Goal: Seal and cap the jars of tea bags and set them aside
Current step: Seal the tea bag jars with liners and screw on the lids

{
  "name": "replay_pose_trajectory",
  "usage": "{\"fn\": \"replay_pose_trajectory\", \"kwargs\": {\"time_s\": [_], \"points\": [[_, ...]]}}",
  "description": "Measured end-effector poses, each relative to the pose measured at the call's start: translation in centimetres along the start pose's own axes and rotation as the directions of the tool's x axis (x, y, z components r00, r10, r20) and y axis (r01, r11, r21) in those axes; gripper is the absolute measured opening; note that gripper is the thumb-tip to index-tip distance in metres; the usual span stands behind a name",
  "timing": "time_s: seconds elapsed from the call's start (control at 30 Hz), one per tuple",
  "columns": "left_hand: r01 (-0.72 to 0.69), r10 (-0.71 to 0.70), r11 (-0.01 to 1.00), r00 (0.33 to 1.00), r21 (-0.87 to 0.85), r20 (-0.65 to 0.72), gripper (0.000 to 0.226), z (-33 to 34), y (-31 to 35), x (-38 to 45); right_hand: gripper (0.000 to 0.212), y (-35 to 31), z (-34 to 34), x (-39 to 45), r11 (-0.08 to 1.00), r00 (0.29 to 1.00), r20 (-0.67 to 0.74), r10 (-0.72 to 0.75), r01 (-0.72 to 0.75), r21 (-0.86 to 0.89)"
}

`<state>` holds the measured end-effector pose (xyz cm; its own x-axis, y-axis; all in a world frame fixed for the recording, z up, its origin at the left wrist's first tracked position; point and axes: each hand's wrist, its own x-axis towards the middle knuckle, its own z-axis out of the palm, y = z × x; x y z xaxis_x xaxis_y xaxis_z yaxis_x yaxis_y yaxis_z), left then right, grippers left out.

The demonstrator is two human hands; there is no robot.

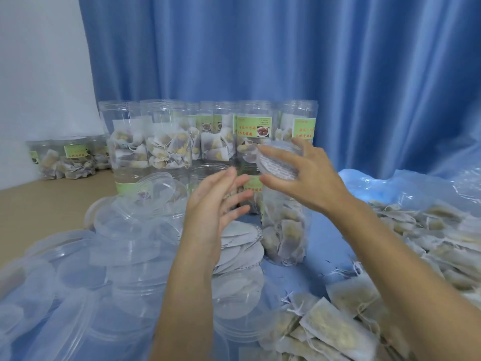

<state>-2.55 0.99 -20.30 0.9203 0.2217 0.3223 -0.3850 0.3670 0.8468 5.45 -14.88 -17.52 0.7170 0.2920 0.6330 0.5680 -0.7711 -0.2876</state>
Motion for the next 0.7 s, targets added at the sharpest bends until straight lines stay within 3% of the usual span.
{"fn": "replay_pose_trajectory", "kwargs": {"time_s": [0.1, 0.2, 0.3, 0.47, 0.7], "points": [[-0.018, 0.013, 0.999, 0.992, -0.043, -0.127, 0.004, -0.3, -0.3, 0.5, 0.060, 2.0, 0.4, 1.8, 0.991, 0.971, 0.224, 0.085, -0.058, -0.121], [-0.047, 0.035, 0.996, 0.987, -0.071, -0.157, 0.003, -0.8, -0.4, 0.6, 0.079, 2.9, 1.2, 2.1, 0.997, 0.923, 0.380, 0.060, -0.038, -0.066], [-0.046, 0.031, 0.995, 0.987, -0.093, -0.156, 0.004, -1.0, -0.5, 0.6, 0.076, 3.3, 1.7, 2.1, 0.999, 0.939, 0.341, 0.043, -0.036, -0.026], [-0.028, 0.013, 0.995, 0.988, -0.097, -0.154, 0.006, -0.8, -0.6, 0.5, 0.052, 3.5, 2.1, 1.3, 0.998, 0.950, 0.304, 0.069, -0.063, -0.028], [-0.001, -0.004, 0.999, 0.990, -0.038, -0.140, 0.006, -0.2, -0.9, 0.4, 0.055, 3.2, 2.1, -2.0, 0.999, 0.997, 0.078, 0.019, -0.022, 0.033]]}}
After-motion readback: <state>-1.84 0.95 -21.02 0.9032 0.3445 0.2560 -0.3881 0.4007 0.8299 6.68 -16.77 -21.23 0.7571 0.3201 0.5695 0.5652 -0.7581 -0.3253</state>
